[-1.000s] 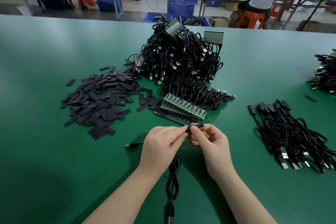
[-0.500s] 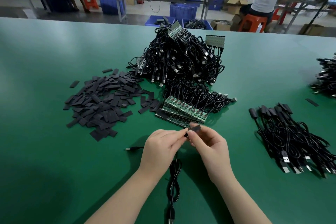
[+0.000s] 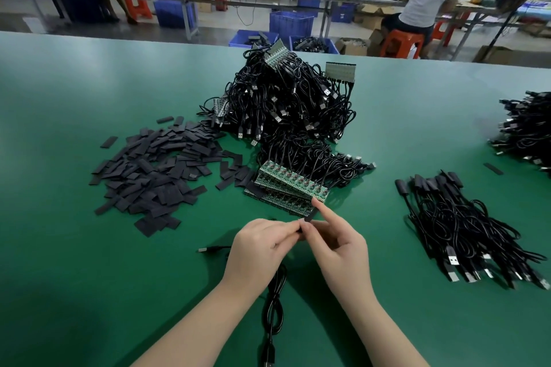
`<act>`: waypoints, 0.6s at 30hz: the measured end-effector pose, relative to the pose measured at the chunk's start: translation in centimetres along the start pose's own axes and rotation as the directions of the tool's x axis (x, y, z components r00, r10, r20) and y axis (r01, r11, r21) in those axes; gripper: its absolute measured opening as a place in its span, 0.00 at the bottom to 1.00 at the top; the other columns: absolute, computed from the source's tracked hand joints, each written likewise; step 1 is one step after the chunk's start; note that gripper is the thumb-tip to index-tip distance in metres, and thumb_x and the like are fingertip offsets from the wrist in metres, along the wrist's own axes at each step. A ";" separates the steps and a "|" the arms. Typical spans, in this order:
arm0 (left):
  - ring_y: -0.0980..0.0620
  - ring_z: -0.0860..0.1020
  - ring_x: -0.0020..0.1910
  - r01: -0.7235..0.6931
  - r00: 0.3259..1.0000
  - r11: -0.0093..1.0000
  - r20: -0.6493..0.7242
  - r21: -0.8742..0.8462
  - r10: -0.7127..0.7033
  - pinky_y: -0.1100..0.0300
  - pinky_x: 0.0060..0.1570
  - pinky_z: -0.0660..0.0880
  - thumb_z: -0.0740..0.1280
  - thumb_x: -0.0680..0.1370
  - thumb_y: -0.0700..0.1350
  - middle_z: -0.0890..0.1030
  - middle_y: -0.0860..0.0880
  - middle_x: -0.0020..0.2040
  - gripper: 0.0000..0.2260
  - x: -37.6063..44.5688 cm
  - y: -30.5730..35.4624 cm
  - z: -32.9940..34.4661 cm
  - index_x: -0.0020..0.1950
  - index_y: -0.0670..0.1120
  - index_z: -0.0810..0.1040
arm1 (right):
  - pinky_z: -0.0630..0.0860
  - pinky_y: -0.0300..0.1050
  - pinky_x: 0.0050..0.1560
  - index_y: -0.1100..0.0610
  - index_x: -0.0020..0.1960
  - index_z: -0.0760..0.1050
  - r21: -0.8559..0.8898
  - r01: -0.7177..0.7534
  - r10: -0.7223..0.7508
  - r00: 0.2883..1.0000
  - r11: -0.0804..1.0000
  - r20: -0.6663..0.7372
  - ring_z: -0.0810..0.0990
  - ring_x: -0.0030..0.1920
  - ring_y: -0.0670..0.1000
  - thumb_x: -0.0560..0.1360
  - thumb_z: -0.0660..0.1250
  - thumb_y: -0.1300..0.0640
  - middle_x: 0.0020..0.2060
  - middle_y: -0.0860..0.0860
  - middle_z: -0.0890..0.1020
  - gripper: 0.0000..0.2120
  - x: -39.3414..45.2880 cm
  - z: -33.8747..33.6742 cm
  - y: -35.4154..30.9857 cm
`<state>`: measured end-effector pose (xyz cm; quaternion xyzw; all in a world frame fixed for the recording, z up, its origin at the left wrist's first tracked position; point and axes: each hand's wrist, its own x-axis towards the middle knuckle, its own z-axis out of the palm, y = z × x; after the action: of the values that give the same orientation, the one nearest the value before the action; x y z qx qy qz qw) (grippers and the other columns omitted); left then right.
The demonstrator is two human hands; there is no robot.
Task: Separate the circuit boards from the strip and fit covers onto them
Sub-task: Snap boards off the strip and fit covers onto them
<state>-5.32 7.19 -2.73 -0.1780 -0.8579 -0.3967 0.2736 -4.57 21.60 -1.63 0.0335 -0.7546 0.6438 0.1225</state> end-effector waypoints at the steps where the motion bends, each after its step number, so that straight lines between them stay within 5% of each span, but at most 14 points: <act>1: 0.57 0.81 0.42 0.002 1.000 1.000 -0.003 -0.003 -0.002 0.64 0.47 0.75 0.71 0.73 0.43 0.86 0.54 0.44 0.09 0.0 0.0 0.0 0.52 0.46 0.86 | 0.73 0.30 0.41 0.38 0.60 0.77 0.009 -0.015 0.015 1.000 1.000 -0.008 0.81 0.37 0.40 0.74 0.74 0.61 0.40 0.44 0.87 0.22 0.0 -0.1 0.1; 7: 0.59 0.79 0.47 0.057 0.997 0.998 -0.046 0.002 -0.057 0.68 0.50 0.73 0.71 0.72 0.41 0.86 0.55 0.45 0.11 0.5 0.1 -0.1 0.52 0.48 0.86 | 0.78 0.34 0.48 0.46 0.62 0.78 0.104 -0.099 0.100 0.995 0.990 -0.002 0.85 0.46 0.46 0.74 0.74 0.62 0.43 0.46 0.87 0.21 -0.1 0.4 0.5; 12: 0.60 0.80 0.44 0.095 0.995 0.995 -0.005 0.001 -0.095 0.65 0.48 0.74 0.72 0.71 0.46 0.85 0.57 0.46 0.15 0.4 0.2 -0.2 0.57 0.52 0.84 | 0.76 0.34 0.41 0.48 0.39 0.84 0.075 -0.070 0.070 0.998 0.995 0.010 0.81 0.37 0.43 0.74 0.72 0.65 0.36 0.46 0.86 0.12 0.2 0.2 0.2; 18: 0.61 0.79 0.46 0.082 0.996 0.994 0.037 0.075 -0.085 0.61 0.48 0.77 0.71 0.73 0.49 0.85 0.60 0.44 0.08 0.5 -0.1 -0.3 0.51 0.53 0.86 | 0.76 0.35 0.36 0.58 0.43 0.83 0.318 -0.137 0.186 0.974 0.938 -0.130 0.80 0.32 0.45 0.75 0.72 0.64 0.33 0.52 0.85 0.04 0.7 -0.2 0.4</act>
<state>-5.73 6.95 -2.33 -0.1397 -0.8838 -0.3727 0.2459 -5.27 21.96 -1.86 -0.0613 -0.6336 0.7616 0.1216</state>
